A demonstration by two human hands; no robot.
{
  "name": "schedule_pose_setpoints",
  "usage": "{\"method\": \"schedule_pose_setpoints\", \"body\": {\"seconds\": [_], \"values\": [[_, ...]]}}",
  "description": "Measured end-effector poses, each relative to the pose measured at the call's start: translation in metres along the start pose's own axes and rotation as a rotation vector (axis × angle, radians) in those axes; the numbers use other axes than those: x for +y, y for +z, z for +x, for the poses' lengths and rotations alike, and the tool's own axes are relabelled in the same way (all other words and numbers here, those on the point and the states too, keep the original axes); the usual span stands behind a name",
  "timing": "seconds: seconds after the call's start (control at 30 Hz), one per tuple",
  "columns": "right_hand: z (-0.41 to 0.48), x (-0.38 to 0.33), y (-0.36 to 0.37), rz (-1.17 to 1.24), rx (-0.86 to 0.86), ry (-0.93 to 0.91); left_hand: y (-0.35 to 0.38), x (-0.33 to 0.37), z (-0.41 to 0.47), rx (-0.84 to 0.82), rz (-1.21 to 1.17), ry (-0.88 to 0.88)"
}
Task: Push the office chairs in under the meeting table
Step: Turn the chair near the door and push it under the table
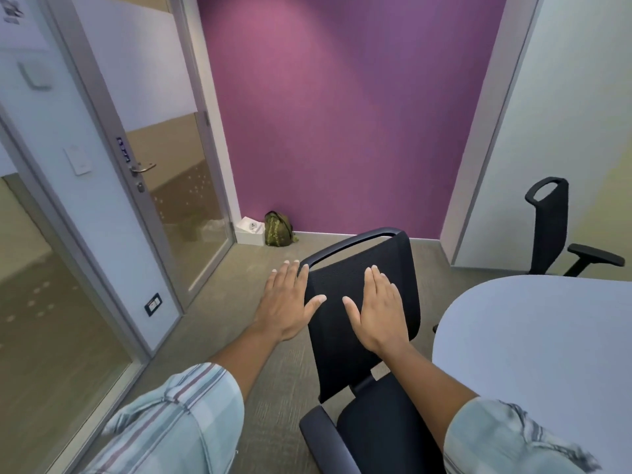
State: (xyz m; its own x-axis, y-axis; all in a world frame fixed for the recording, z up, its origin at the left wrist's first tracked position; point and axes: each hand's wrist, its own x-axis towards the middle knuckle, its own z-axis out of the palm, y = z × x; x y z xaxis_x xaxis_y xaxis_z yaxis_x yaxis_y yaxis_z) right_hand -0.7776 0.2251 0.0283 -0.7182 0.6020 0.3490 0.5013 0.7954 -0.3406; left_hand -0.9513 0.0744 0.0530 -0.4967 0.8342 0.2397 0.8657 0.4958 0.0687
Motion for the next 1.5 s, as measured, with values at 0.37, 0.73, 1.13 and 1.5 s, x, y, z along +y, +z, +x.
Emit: {"method": "schedule_pose_setpoints", "body": {"seconds": [0.37,0.73,1.13,1.5], "values": [[0.127,-0.060,0.073,0.195,0.040,0.419,0.040,-0.064,0.189,-0.227,-0.282,0.210],[0.177,-0.080,0.121,0.494,0.011,0.778,0.082,-0.062,0.267,-0.536,-0.679,0.072],[0.127,-0.078,0.126,0.560,-0.022,0.787,0.074,-0.093,0.258,-0.623,-0.627,0.178],[0.072,-0.102,0.125,0.551,-0.133,0.749,0.048,-0.111,0.215,-0.651,-0.383,0.246]]}}
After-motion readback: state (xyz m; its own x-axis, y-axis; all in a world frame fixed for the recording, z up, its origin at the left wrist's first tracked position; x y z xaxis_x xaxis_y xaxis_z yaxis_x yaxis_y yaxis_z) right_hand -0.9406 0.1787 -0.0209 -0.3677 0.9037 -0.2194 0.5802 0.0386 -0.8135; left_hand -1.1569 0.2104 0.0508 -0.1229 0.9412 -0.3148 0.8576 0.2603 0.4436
